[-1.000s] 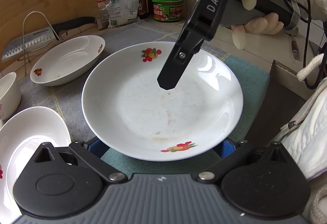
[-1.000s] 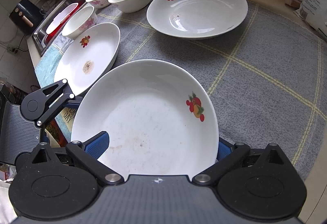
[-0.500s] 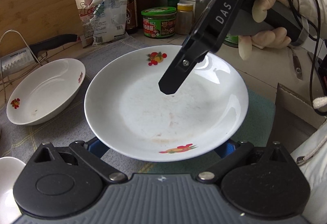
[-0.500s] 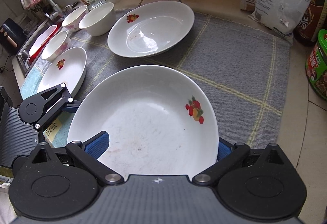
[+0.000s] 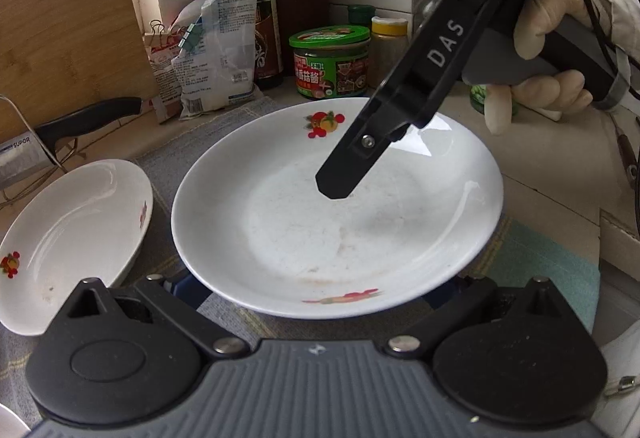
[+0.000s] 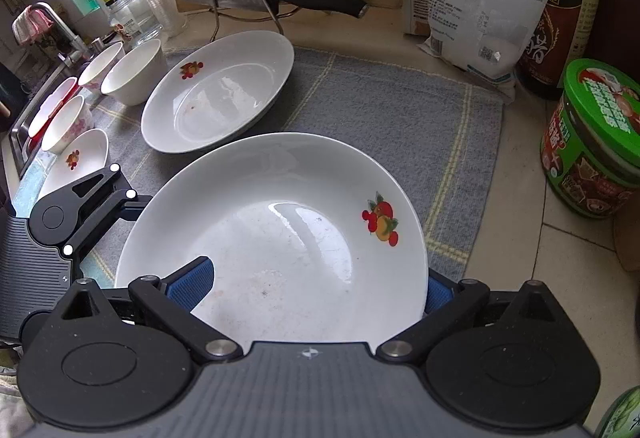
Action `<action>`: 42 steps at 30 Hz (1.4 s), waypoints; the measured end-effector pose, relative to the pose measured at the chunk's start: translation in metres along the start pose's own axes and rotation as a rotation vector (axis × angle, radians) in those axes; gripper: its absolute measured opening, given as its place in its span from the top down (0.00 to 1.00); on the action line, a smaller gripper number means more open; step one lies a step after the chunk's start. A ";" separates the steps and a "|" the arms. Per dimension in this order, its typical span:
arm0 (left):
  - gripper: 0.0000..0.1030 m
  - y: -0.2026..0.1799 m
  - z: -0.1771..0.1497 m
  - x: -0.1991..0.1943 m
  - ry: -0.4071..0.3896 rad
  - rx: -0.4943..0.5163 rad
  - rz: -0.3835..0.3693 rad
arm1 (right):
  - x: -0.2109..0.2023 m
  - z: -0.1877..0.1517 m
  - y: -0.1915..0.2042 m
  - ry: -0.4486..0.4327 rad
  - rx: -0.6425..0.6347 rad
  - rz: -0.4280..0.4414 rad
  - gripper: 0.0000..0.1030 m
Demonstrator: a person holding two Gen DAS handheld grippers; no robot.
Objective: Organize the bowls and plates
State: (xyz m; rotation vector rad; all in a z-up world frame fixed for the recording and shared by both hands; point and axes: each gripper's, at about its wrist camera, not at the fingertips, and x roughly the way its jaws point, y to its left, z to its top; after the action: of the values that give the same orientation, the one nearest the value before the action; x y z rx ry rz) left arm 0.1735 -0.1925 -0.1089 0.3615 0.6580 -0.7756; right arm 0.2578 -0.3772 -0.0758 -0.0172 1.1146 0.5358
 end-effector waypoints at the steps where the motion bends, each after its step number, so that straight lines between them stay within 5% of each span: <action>1: 0.01 0.001 0.002 0.003 -0.002 -0.001 0.002 | 0.001 0.002 -0.004 -0.004 0.002 -0.002 0.00; 25: 0.00 0.010 0.010 0.034 0.027 -0.022 0.023 | 0.027 0.015 -0.031 -0.028 0.011 -0.068 0.00; 33: 0.01 0.004 -0.004 -0.003 0.018 -0.101 0.069 | 0.011 0.003 -0.013 -0.053 -0.030 -0.173 0.00; 42: 0.01 0.013 -0.013 -0.063 -0.052 -0.293 0.228 | -0.020 -0.016 0.039 -0.191 -0.040 -0.242 0.00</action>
State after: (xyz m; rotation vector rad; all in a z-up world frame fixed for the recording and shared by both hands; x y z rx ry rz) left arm 0.1444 -0.1433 -0.0761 0.1443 0.6583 -0.4615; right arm 0.2216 -0.3556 -0.0564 -0.1316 0.9000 0.3351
